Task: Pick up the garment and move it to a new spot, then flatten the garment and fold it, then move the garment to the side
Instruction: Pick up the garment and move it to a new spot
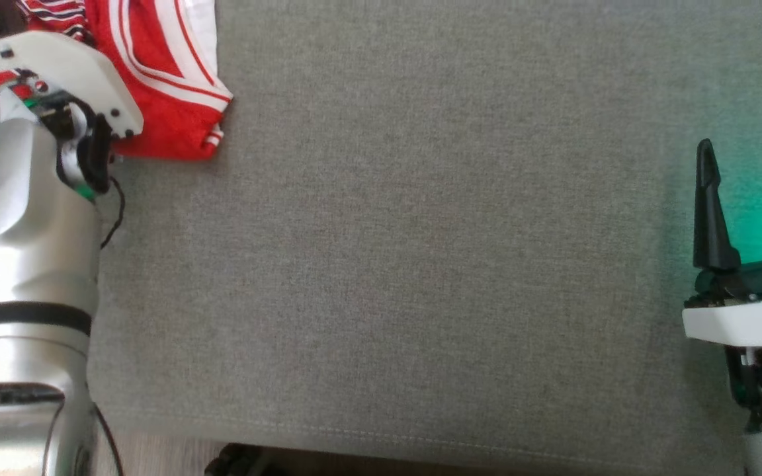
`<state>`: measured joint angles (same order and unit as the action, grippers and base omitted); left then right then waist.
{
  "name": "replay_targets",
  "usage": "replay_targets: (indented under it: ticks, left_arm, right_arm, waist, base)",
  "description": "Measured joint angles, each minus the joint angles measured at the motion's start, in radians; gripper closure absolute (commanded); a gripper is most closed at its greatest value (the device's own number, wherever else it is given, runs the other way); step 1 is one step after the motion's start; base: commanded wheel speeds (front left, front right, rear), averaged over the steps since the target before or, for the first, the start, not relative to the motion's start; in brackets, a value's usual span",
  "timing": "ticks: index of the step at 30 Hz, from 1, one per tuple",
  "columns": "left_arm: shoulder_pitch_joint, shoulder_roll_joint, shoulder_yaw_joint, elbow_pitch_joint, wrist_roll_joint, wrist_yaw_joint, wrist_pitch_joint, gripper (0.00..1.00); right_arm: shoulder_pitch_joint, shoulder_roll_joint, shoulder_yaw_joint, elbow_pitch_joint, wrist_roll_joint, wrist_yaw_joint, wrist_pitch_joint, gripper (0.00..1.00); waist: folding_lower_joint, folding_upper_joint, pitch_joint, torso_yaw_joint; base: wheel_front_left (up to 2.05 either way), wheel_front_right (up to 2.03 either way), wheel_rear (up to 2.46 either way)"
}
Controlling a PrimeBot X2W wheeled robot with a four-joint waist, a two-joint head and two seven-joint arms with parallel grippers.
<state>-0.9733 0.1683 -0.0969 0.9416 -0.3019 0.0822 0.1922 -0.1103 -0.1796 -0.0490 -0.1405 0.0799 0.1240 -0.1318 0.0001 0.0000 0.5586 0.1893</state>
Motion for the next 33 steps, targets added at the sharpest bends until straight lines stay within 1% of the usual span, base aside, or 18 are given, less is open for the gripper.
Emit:
replay_targets:
  ticks: [5,8,9,10,14,16,19,21,24,25,26,28,30,31,33]
  left_arm:
    - [0.009,-0.002,-0.012,0.003,-0.009,-0.039,-0.089,1.0]
    - [0.007,-0.005,-0.033,-0.047,-0.007,-0.07,-0.122,1.0]
    - [0.007,-0.008,-0.048,-0.089,-0.008,-0.093,-0.123,1.0]
    - [0.008,-0.01,-0.054,-0.113,-0.008,-0.103,-0.123,1.0]
    - [0.034,-0.024,-0.086,-0.264,-0.029,-0.154,-0.076,1.0]
    - [0.081,-0.041,-0.107,-0.367,-0.06,-0.178,-0.033,1.0]
    - [0.189,-0.061,-0.153,-0.543,-0.128,-0.197,0.065,1.0]
    - [0.276,-0.075,-0.183,-0.674,-0.2,-0.199,0.137,1.0]
    - [0.396,-0.093,-0.239,-0.897,-0.344,-0.203,0.247,1.0]
    - [0.424,-0.101,-0.247,-0.962,-0.401,-0.206,0.281,1.0]
    - [0.448,-0.104,-0.252,-1.021,-0.437,-0.203,0.313,1.0]
    - [0.476,-0.102,-0.256,-1.102,-0.461,-0.184,0.361,1.0]
    - [0.499,-0.097,-0.253,-1.154,-0.499,-0.165,0.394,1.0]
    - [0.508,-0.089,-0.254,-1.168,-0.5,-0.158,0.407,1.0]
    - [0.517,-0.055,-0.263,-1.164,-0.464,-0.151,0.426,1.0]
  right_arm:
    - [0.008,0.023,-0.004,0.018,0.006,0.0,-0.007,0.0]
    - [0.029,0.047,0.0,0.046,0.008,0.0,-0.018,0.0]
    - [0.044,0.062,0.007,0.069,0.014,0.0,-0.029,0.0]
    - [0.049,0.071,0.009,0.081,0.018,0.0,-0.034,0.0]
    - [0.062,0.097,0.019,0.123,0.026,0.0,-0.06,0.0]
    - [0.064,0.108,0.021,0.143,0.028,0.0,-0.072,0.0]
    - [0.068,0.118,0.032,0.164,0.036,0.0,-0.083,0.0]
    - [0.084,0.124,0.037,0.177,0.043,0.0,-0.09,0.0]
    - [0.116,0.129,0.042,0.195,0.056,0.0,-0.099,0.0]
    - [0.124,0.13,0.044,0.198,0.061,0.0,-0.099,0.0]
    - [0.126,0.131,0.049,0.203,0.072,0.0,-0.1,0.0]
    - [0.125,0.132,0.054,0.208,0.092,0.0,-0.109,0.0]
    - [0.124,0.133,0.06,0.214,0.107,0.0,-0.113,0.0]
    - [0.124,0.133,0.064,0.218,0.109,0.0,-0.116,0.0]
    - [0.125,0.133,0.065,0.227,0.118,0.0,-0.116,0.0]
  waist:
    - [0.0,0.0,-0.06,-0.001]
    - [0.0,0.0,-0.107,0.0]
    - [0.0,0.0,-0.142,-0.001]
    - [0.0,0.0,-0.16,-0.003]
    - [-0.0001,0.0,-0.233,-0.018]
    - [-0.0001,0.0,-0.268,-0.033]
    - [-0.0001,0.0,-0.31,-0.068]
    - [-0.0001,0.0,-0.333,-0.1]
    - [-0.0001,0.0,-0.363,-0.155]
    - [-0.0001,0.0,-0.37,-0.174]
    - [-0.0001,0.0,-0.376,-0.194]
    - [-0.0001,0.0,-0.385,-0.234]
    - [-0.0001,0.0001,-0.391,-0.273]
    - [-0.0001,0.0001,-0.393,-0.292]
    - [-0.0001,0.0001,-0.395,-0.328]
  base:
    - [0.0,0.0,0.0]
    - [0.0,0.0,0.0]
    - [0.0,0.0,0.0]
    - [0.0,0.0,0.0]
    - [0.0,0.0,0.0]
    - [0.0,0.0,0.0]
    - [0.0,0.0,0.0]
    - [0.0,0.0,0.0]
    - [0.0,0.0,0.0]
    - [0.0,0.0,0.0]
    - [0.0,0.0,0.0]
    - [0.0,0.0,0.0]
    - [0.0,0.0,0.0]
    - [0.0,0.0,0.0]
    - [0.0,0.0,0.0]
